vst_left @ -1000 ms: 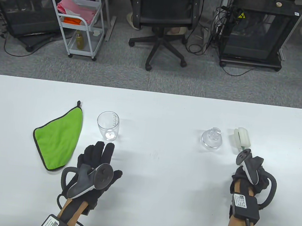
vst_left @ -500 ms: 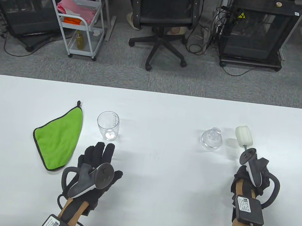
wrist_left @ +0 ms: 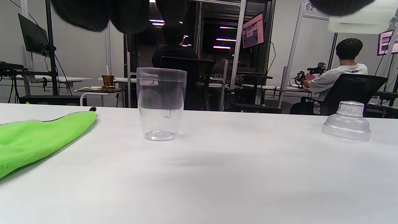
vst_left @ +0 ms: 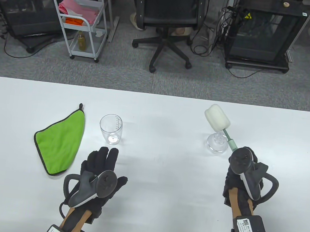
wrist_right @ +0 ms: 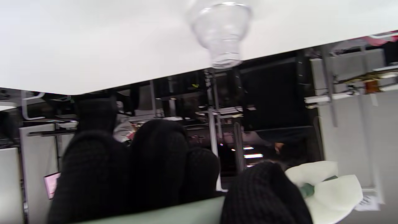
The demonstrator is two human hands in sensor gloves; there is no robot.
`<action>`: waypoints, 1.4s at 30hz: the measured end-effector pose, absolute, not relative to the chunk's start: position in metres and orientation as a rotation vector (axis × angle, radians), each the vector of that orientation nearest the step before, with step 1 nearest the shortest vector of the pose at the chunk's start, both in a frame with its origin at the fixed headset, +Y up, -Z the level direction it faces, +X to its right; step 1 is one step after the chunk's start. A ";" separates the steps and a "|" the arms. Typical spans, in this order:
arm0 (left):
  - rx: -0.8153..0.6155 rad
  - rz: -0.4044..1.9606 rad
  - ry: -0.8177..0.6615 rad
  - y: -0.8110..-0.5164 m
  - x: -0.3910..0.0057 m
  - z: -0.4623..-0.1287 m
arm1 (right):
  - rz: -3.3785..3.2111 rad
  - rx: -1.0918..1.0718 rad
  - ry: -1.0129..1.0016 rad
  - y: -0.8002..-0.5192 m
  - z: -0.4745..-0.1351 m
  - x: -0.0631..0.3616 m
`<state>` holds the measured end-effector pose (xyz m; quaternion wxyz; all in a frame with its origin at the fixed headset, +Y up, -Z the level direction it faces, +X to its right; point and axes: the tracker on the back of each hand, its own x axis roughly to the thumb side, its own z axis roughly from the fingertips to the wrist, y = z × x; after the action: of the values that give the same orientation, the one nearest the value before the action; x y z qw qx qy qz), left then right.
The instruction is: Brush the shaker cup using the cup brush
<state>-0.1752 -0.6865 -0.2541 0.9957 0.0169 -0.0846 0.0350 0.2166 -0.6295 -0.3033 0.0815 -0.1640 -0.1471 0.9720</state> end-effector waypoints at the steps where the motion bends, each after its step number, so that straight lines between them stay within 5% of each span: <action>1: 0.036 0.073 -0.167 -0.686 -0.176 -0.254 | 2.901 -0.432 -0.453 -0.630 -0.302 0.208; 10: 0.021 0.117 -0.106 -0.689 -0.189 -0.259 | 2.930 -0.172 -0.308 -0.670 -0.286 0.140; 20: 0.002 0.285 0.054 -0.702 -0.223 -0.272 | 2.850 -0.081 -0.130 -0.693 -0.280 0.139; 27: -0.122 0.488 -0.008 -0.731 -0.227 -0.335 | 2.789 -0.089 -0.143 -0.692 -0.278 0.150; 33: -0.111 0.732 0.089 -0.757 -0.244 -0.395 | 2.719 -0.081 -0.142 -0.691 -0.275 0.157; 42: -0.160 0.933 0.081 -0.786 -0.252 -0.429 | 2.712 -0.027 -0.188 -0.686 -0.279 0.152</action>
<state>-0.2520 -0.7863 -0.4293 0.8894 -0.0769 0.0392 0.4490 0.1518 -0.6860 -0.2786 0.2098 -0.0098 -0.0677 0.9754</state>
